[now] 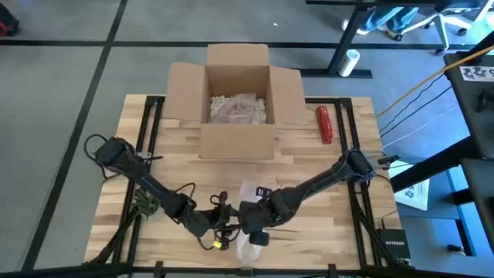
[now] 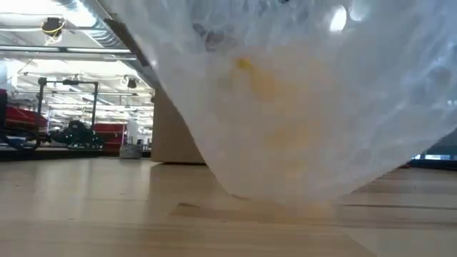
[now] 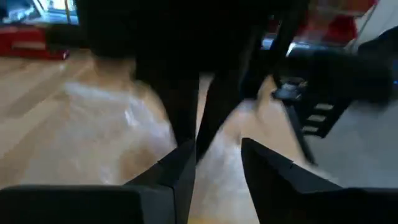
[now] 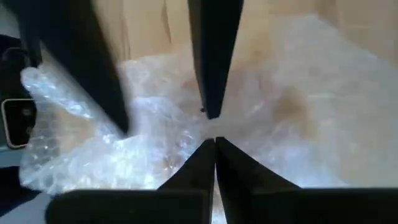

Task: Wrap mug
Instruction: Wrap the yellow mug with bubble wrap

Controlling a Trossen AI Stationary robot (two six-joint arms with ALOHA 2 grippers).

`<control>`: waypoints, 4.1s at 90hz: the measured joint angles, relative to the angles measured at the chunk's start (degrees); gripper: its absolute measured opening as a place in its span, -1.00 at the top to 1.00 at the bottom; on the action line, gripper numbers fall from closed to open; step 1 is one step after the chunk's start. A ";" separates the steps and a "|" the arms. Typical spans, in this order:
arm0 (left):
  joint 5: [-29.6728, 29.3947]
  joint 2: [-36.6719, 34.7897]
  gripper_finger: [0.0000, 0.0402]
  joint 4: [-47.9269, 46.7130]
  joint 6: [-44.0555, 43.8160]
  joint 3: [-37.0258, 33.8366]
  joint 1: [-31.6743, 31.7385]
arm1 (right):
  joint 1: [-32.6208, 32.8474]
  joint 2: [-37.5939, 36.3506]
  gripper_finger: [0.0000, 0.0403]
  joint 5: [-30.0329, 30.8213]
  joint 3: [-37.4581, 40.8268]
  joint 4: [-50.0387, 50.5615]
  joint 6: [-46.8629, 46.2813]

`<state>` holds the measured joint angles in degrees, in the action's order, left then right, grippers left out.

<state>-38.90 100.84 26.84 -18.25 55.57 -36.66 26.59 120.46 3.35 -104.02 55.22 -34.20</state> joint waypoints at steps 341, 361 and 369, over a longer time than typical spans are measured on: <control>-11.28 0.36 0.44 -19.31 -23.28 -0.07 -7.00 | -4.96 5.40 1.00 -3.20 4.01 -19.54 -6.38; -11.46 0.23 0.44 -21.02 -24.99 0.02 -5.97 | -4.33 4.81 1.00 -4.08 -2.67 -4.76 -6.65; -11.50 0.23 0.44 -21.25 -25.01 0.04 -5.72 | -4.05 4.80 1.00 -4.03 -6.39 -0.49 -6.24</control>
<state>-50.39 101.08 5.59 -43.27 55.61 -42.38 22.54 125.27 -0.68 -110.40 54.74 -40.43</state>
